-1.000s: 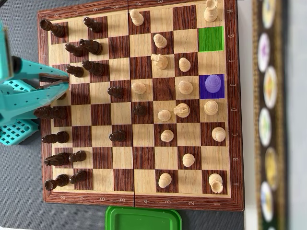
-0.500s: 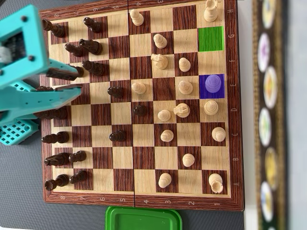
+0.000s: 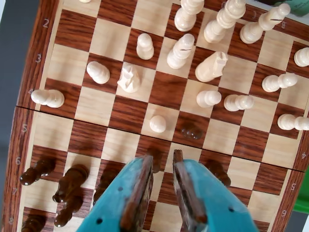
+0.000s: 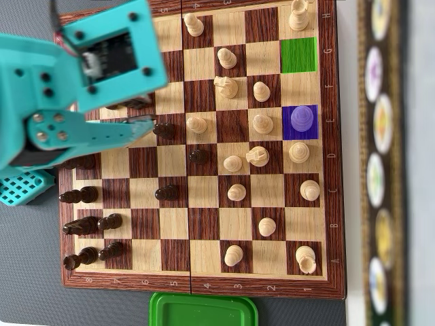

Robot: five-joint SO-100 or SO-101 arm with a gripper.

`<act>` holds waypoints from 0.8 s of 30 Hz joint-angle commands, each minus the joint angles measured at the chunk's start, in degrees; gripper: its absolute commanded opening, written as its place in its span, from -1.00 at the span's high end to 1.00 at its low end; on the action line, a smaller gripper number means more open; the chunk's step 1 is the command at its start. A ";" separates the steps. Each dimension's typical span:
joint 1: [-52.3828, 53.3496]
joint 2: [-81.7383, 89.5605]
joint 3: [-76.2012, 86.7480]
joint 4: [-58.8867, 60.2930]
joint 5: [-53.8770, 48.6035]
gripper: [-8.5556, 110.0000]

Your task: Play chess

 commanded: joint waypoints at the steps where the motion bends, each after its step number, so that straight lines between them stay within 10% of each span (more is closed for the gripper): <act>1: -0.26 -6.15 -7.65 -0.35 -0.09 0.71; 24: -2.37 -35.95 -38.14 0.00 -0.18 0.70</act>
